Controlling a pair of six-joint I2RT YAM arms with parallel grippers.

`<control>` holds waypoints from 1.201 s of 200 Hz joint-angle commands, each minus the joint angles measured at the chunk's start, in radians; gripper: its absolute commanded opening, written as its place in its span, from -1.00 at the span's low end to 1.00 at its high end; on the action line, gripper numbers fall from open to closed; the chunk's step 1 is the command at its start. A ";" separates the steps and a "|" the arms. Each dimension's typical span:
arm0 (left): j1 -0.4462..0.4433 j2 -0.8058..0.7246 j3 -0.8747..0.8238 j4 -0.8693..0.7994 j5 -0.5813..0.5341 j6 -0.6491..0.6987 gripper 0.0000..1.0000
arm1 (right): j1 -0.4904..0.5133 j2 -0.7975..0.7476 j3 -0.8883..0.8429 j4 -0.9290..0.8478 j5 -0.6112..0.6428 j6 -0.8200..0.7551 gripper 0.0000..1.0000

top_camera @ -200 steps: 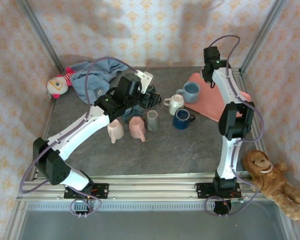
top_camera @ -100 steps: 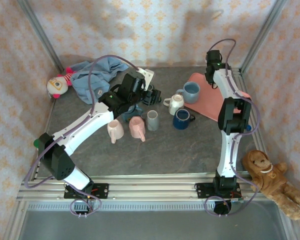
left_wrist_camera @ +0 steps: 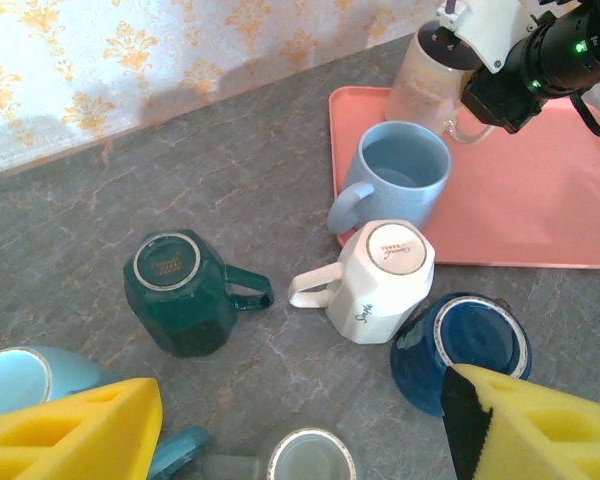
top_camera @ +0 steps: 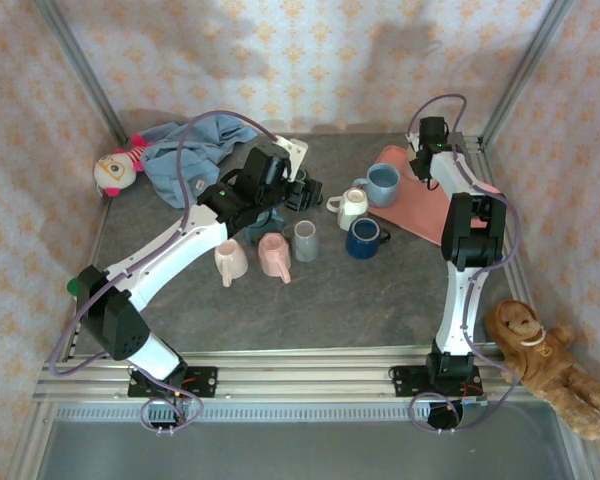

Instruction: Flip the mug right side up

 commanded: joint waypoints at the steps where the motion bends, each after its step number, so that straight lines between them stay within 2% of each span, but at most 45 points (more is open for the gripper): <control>1: 0.006 -0.014 -0.005 0.022 0.002 -0.023 0.50 | -0.007 -0.067 0.001 0.088 -0.062 -0.051 -1.00; 57: 0.006 -0.014 -0.026 0.041 0.016 -0.023 0.49 | -0.007 -0.070 0.009 0.065 -0.081 -0.051 -1.00; 90: 0.006 0.010 0.001 0.028 0.022 -0.018 0.50 | -0.006 -0.089 -0.031 0.086 -0.151 -0.067 -1.00; 128: 0.006 0.027 0.010 0.032 0.038 -0.030 0.48 | -0.007 -0.066 0.020 0.032 -0.221 -0.103 -1.00; 201: 0.006 0.034 0.009 0.038 0.042 -0.029 0.48 | -0.004 -0.075 0.036 0.013 -0.286 -0.114 -1.00; 240: 0.006 0.039 0.009 0.042 0.051 -0.035 0.47 | 0.007 -0.090 0.020 0.025 -0.266 -0.103 -0.59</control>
